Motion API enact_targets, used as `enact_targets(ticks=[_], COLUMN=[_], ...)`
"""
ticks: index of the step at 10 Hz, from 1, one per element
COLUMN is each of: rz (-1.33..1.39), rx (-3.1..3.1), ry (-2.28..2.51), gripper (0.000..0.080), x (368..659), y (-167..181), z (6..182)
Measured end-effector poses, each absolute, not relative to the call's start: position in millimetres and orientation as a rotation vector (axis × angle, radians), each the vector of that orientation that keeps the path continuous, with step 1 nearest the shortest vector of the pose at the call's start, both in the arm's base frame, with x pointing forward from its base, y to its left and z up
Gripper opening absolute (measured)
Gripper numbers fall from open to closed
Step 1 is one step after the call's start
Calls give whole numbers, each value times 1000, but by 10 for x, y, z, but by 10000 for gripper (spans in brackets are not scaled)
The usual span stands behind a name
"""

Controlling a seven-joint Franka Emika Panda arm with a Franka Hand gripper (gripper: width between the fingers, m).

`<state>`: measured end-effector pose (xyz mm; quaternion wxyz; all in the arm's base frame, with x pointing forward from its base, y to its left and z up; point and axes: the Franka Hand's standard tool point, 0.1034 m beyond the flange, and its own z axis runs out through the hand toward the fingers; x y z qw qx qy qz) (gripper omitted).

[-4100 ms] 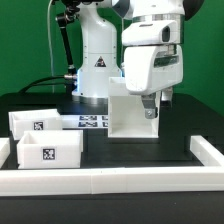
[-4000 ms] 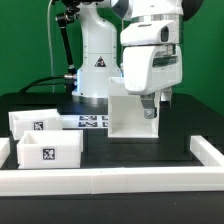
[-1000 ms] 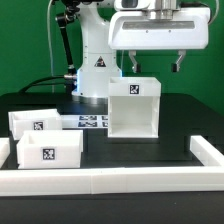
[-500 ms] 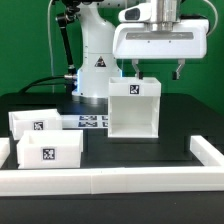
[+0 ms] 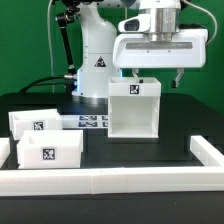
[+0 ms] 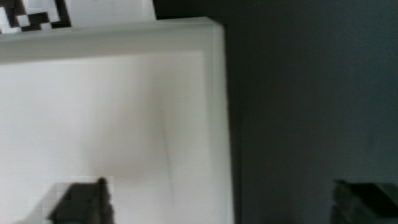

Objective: Assemble drawer

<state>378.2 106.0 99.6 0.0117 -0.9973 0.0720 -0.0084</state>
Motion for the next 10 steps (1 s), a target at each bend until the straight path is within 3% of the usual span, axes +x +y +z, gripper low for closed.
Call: enact_targets(ticks=[2,3,4,5,10], rz=[-26,-26,-26,-25,-25], rx=[-3110,-3110,-3110,-3110,-3110], ry=[224,224,225,225,225], gripper=[264,264,117,36,36], x=[3782,3782,3782,3780,3779], y=[1060,1060,1060,1059,1059], z=[996,996,996,995,995])
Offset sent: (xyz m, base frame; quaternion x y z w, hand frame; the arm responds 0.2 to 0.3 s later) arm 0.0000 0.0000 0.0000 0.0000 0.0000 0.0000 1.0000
